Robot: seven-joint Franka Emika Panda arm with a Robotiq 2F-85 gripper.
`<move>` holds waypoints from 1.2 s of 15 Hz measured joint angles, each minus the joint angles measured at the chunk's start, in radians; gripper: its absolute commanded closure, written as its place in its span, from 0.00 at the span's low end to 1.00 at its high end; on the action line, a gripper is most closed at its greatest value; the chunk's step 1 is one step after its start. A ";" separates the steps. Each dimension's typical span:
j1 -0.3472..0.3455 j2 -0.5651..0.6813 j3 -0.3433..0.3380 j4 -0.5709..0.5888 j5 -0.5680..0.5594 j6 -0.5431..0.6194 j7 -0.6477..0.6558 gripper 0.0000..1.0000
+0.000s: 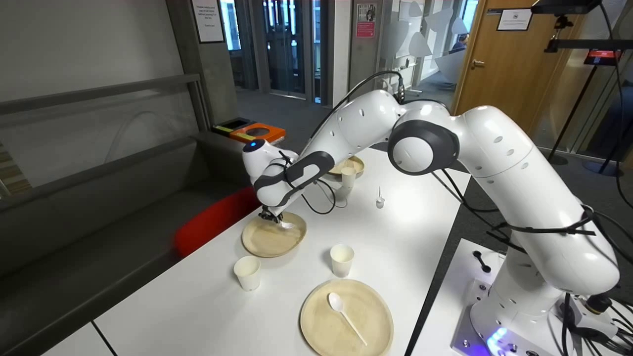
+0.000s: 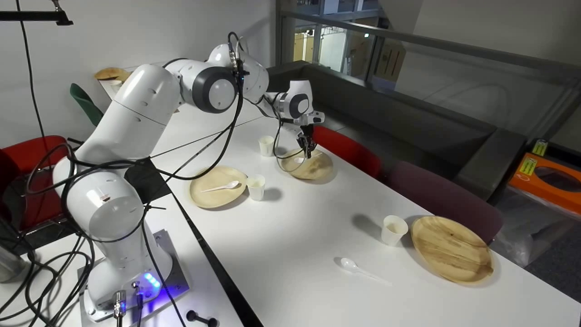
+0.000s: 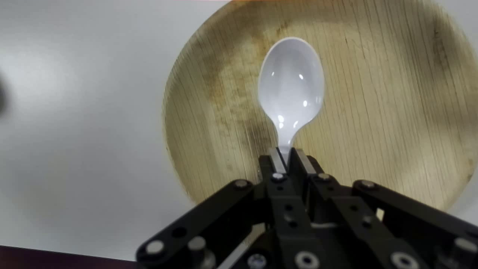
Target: Put one spoon on the left plate
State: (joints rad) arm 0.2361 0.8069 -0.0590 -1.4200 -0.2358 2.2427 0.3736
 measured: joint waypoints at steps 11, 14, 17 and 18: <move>-0.002 0.125 0.005 0.174 0.024 -0.106 -0.071 0.90; -0.002 0.154 0.005 0.209 0.024 -0.123 -0.076 0.91; -0.002 0.177 0.005 0.235 0.024 -0.128 -0.076 0.90; -0.002 0.183 0.005 0.242 0.024 -0.128 -0.076 0.91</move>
State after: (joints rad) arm 0.2341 0.9903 -0.0535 -1.1783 -0.2113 2.1144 0.2974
